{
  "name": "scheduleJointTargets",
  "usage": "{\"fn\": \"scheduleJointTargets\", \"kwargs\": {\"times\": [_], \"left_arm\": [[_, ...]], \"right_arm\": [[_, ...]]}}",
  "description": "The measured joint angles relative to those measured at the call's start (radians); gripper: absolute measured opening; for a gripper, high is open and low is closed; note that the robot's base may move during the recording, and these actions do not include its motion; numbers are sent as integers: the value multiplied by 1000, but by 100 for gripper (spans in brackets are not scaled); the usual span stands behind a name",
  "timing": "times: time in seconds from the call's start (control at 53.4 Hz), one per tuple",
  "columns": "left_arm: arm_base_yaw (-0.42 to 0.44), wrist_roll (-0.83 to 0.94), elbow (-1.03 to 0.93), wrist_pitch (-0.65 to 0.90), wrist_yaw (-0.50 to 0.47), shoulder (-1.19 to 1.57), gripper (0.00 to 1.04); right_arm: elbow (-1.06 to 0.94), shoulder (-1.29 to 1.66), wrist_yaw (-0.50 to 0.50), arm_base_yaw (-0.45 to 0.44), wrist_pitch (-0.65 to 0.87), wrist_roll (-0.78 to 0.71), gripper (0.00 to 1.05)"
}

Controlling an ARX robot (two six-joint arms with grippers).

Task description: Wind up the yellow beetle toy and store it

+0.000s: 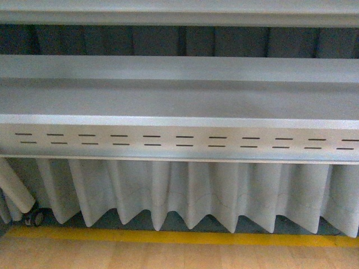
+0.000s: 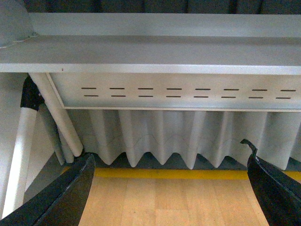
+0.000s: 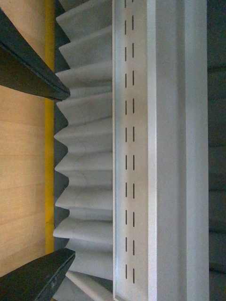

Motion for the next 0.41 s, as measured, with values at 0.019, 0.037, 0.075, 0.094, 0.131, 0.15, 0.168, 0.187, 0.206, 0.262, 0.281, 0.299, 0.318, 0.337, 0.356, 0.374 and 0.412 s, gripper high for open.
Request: {"fn": "scheduleJointTargets", "kwargs": {"times": [0.019, 0.037, 0.075, 0.094, 0.131, 0.15, 0.168, 0.187, 0.206, 0.262, 0.281, 0.299, 0.318, 0.337, 0.356, 0.374, 0.412], "left_arm": [[0, 0, 0, 0, 0, 0, 98], [0, 0, 0, 0, 0, 0, 98], [0, 0, 0, 0, 0, 0, 98], [0, 0, 0, 0, 0, 0, 98], [0, 0, 0, 0, 0, 0, 98], [0, 0, 0, 0, 0, 0, 98], [0, 0, 0, 0, 0, 0, 98], [0, 0, 0, 0, 0, 0, 98], [0, 0, 0, 0, 0, 0, 98], [0, 0, 0, 0, 0, 0, 98], [0, 0, 0, 0, 0, 0, 98], [0, 0, 0, 0, 0, 0, 98], [0, 0, 0, 0, 0, 0, 98], [0, 0, 0, 0, 0, 0, 98], [0, 0, 0, 0, 0, 0, 98], [0, 0, 0, 0, 0, 0, 98], [0, 0, 0, 0, 0, 0, 98]], "right_arm": [[0, 0, 0, 0, 0, 0, 98], [0, 0, 0, 0, 0, 0, 98], [0, 0, 0, 0, 0, 0, 98], [0, 0, 0, 0, 0, 0, 98], [0, 0, 0, 0, 0, 0, 98], [0, 0, 0, 0, 0, 0, 98], [0, 0, 0, 0, 0, 0, 98], [0, 0, 0, 0, 0, 0, 98], [0, 0, 0, 0, 0, 0, 98], [0, 0, 0, 0, 0, 0, 98], [0, 0, 0, 0, 0, 0, 98], [0, 0, 0, 0, 0, 0, 98], [0, 0, 0, 0, 0, 0, 98], [0, 0, 0, 0, 0, 0, 98], [0, 0, 0, 0, 0, 0, 98], [0, 0, 0, 0, 0, 0, 98], [0, 0, 0, 0, 0, 0, 98]]}}
